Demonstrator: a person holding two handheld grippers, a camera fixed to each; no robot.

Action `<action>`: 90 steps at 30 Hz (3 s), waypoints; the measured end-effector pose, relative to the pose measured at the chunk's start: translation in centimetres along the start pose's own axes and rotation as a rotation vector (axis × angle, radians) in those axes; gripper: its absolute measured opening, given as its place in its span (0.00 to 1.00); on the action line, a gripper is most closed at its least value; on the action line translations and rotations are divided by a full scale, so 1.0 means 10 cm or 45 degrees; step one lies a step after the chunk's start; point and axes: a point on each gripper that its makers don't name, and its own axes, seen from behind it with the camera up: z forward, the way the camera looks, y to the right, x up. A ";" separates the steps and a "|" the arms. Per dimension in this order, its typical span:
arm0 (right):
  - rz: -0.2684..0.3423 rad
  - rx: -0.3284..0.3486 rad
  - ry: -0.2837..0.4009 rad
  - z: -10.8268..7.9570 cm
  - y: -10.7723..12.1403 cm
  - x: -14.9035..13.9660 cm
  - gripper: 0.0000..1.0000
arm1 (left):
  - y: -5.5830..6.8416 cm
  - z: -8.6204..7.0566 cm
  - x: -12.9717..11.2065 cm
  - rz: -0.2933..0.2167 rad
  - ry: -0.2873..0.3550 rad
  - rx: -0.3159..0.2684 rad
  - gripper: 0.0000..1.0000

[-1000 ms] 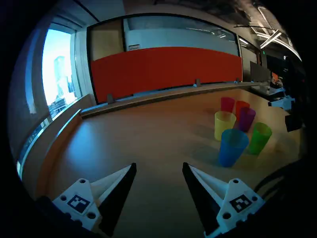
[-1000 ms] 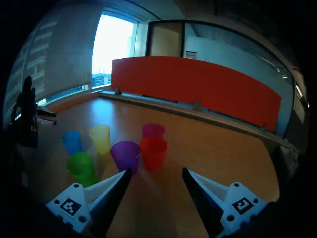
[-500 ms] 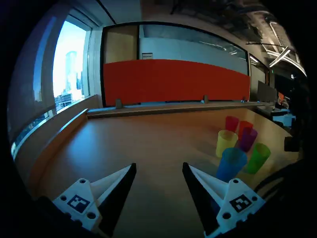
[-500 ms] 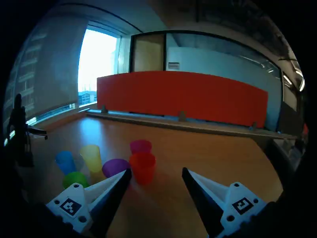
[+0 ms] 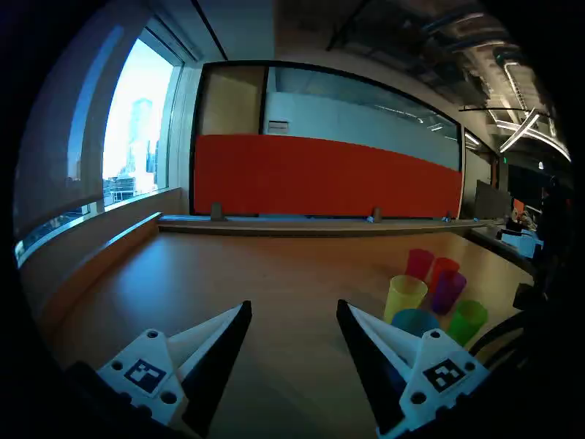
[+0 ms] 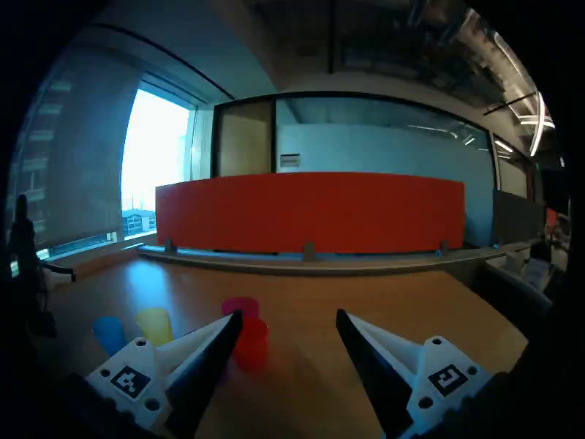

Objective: Pour water

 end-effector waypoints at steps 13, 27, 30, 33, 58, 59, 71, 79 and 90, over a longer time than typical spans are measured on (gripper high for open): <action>-0.030 -0.078 0.125 -0.06 0.12 0.24 0.99 | 0.05 -0.03 0.19 -0.009 0.104 0.033 0.86; -0.006 -0.108 0.131 -0.09 0.20 0.25 0.99 | 0.04 -0.04 0.30 0.003 0.161 0.084 0.86; -0.030 -0.125 0.133 -0.09 0.21 0.25 0.99 | 0.03 -0.05 0.34 0.008 0.177 0.099 0.86; -0.055 -0.135 0.130 -0.07 0.20 0.25 0.99 | 0.04 -0.05 0.35 0.013 0.183 0.110 0.86; 0.020 -0.182 0.154 -0.07 0.22 0.28 0.99 | 0.15 -0.03 0.28 0.054 0.288 0.173 0.86; 0.023 -0.186 0.150 -0.08 0.23 0.26 0.99 | 0.16 -0.03 0.27 0.056 0.294 0.170 0.86; 0.005 -0.199 0.135 -0.16 0.29 0.23 0.99 | 0.22 0.03 0.05 0.077 0.307 0.191 0.86; 0.005 -0.198 0.126 -0.15 0.27 0.21 0.99 | 0.25 0.06 0.04 0.051 0.334 0.183 0.86; -0.007 -0.200 0.116 -0.16 0.28 0.20 0.99 | 0.23 0.13 -0.05 0.062 0.312 0.193 0.86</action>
